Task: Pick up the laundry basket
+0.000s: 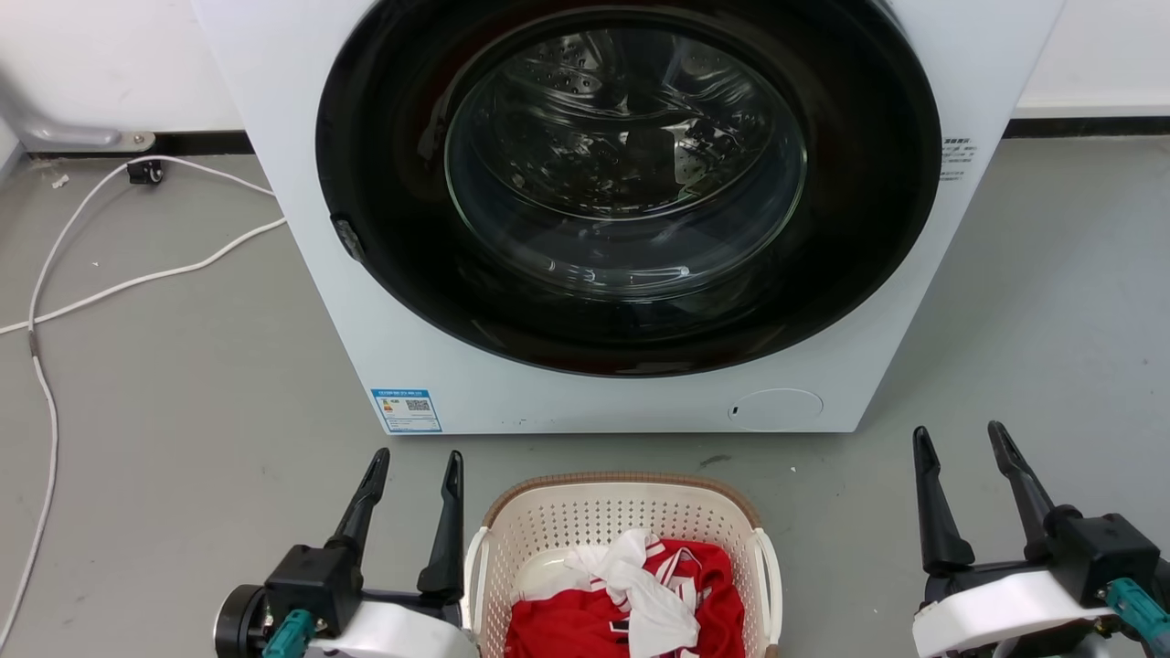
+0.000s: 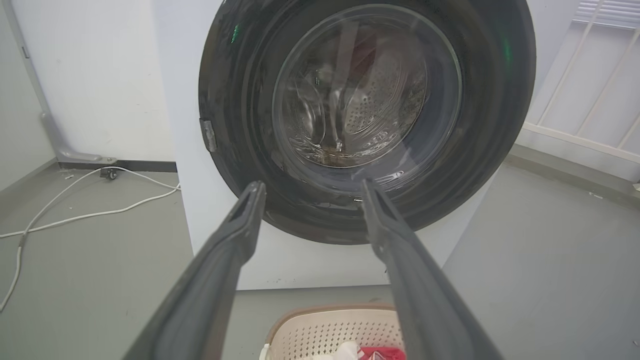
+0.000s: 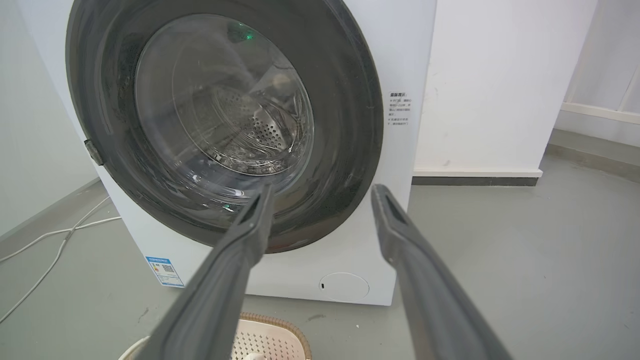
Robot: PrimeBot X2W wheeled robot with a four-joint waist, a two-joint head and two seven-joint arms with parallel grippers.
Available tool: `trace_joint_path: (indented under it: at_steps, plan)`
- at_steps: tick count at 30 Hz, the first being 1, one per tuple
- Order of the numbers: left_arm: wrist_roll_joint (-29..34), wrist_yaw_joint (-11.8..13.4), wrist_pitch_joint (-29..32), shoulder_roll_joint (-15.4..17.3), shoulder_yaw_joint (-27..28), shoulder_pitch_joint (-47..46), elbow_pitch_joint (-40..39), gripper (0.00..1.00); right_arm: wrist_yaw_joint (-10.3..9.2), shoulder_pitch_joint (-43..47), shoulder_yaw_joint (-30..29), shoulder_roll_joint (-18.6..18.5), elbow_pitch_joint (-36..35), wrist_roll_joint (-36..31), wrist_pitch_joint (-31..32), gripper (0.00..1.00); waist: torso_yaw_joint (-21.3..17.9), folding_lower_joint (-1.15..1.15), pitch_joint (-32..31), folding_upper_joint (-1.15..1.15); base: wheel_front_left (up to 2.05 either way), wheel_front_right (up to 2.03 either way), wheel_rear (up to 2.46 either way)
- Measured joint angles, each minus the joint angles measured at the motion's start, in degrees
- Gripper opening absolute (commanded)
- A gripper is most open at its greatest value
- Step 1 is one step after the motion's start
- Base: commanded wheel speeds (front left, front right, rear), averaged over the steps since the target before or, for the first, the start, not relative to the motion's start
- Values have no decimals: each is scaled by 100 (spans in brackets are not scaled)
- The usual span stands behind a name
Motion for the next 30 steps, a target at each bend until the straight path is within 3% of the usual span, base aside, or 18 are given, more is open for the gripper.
trace_joint_path:
  at_steps: [22, 30]
  plan:
    - [1020, -333, -241, -205, 131, 23, 96, 100, 0, -23, 85, 0, 147, -571, -236, 100, -1, 0, 150, 0, 0, 0, 0]
    - [1098, -402, -270, -250, 194, 36, 90, 100, 0, -25, 93, 0, 137, -695, -271, 100, 2, 0, 170, 0, 0, 0, 0]
